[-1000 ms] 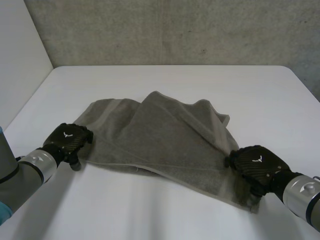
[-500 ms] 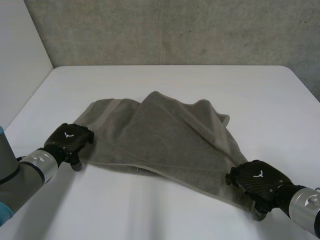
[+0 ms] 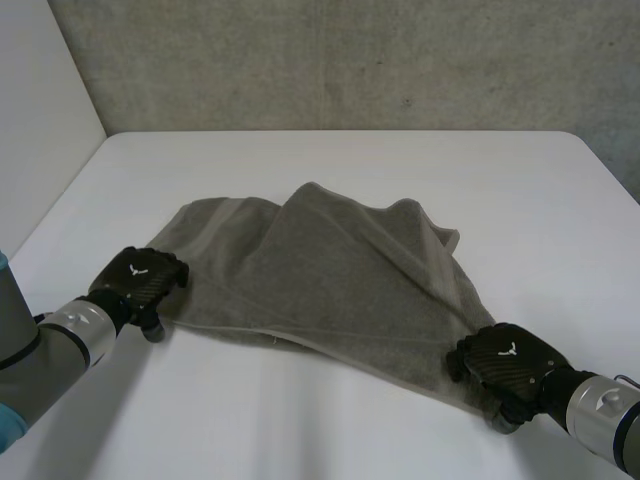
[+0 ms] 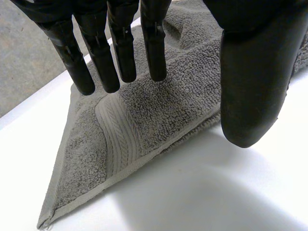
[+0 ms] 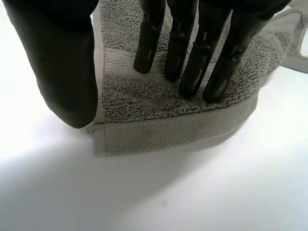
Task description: Fold the towel.
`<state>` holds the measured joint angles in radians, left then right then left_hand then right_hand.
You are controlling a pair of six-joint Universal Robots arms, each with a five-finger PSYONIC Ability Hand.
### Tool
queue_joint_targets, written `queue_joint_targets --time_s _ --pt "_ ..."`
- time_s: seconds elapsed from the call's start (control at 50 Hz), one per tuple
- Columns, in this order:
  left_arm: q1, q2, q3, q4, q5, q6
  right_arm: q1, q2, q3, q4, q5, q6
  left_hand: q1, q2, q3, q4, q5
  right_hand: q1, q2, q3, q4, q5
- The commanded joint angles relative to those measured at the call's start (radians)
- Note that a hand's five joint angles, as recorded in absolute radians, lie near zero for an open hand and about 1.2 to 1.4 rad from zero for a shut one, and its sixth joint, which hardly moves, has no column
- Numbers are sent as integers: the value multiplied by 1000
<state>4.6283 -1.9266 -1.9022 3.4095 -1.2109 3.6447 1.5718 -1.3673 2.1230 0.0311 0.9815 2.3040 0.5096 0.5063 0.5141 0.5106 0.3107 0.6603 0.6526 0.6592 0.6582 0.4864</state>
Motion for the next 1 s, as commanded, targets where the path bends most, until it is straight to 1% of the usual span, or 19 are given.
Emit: queue_joint_targets --time_s 0.02,0.08,0.12,0.14,0.16,0.38,0.58,0.6,0.62,0.64,0.68,0.7,0.72,0.74,0.76,0.78,0.84,0.92,1.0 --pt "-2 0 0 2 1 0 -18 7 2 -13 -1 0 -17 -14 -22 -18 7 164 172 165 166 163" --pt "-2 0 0 2 -1 0 -18 7 2 -14 -3 0 -17 -14 -22 -18 7 256 263 257 258 255" --pt "-2 0 0 2 -1 0 -18 7 0 -14 -9 0 -17 -14 -22 -18 7 562 570 563 564 561" --pt "-2 0 0 2 -1 0 -18 7 0 -14 -9 0 -17 -14 -22 -18 7 564 571 565 566 563" --pt "-2 0 0 2 -1 0 -19 7 -2 -14 -9 0 -17 -14 -22 -18 7 734 742 735 736 734" --pt "-2 1 0 4 -1 0 -16 -22 -64 3 -3 35 -17 -14 -22 -18 7 736 744 737 738 735" --pt "0 3 0 4 -1 0 -18 -119 -109 49 -9 112 -17 -14 -22 -18 7 736 744 737 738 735" --pt "0 3 0 4 1 -1 -16 -148 -113 76 -15 114 -17 -14 -22 -18 7 603 611 604 605 603" --pt "0 3 0 4 -1 0 -13 -163 -120 107 -27 104 -17 -14 -22 -18 7 387 395 388 389 386" --pt "0 3 0 4 -1 0 -13 -164 -120 107 -27 104 -17 -14 -22 -18 7 385 392 386 387 384" --pt "-2 3 0 4 -1 0 -15 -162 -138 154 -49 68 -17 -14 -22 -18 7 119 127 120 121 118" --pt "-2 3 0 4 -1 0 -15 -162 -138 154 -49 68 -17 -14 -22 -18 7 118 125 119 120 117" --pt "-2 3 0 4 -1 0 -22 -161 -143 174 -61 27 -17 -14 -22 -18 7 -39 -32 -38 -37 -40" --pt "-3 3 0 4 -1 0 -27 -161 -144 188 -75 -30 -17 -14 -22 -18 7 -99 -91 -98 -97 -100" --pt "-3 3 0 4 -1 0 -27 -161 -144 188 -75 -31 -17 -14 -22 -18 7 -100 -92 -99 -98 -100" --pt "-3 3 0 4 1 0 -44 -159 -141 202 -83 -90 -17 -14 -22 -18 7 -137 -130 -136 -135 -138" --pt "-3 3 0 4 -1 0 -91 -161 -143 234 -98 -171 -17 -14 -22 -18 7 -176 -168 -175 -174 -177" --pt "-3 3 0 4 -1 0 -108 -151 -146 273 -113 -236 -17 -14 -22 -18 7 -176 -168 -175 -174 -177" --pt "-3 3 0 4 1 0 -125 -69 -150 302 -150 -317 -17 -14 -22 -18 7 -176 -168 -175 -174 -177"
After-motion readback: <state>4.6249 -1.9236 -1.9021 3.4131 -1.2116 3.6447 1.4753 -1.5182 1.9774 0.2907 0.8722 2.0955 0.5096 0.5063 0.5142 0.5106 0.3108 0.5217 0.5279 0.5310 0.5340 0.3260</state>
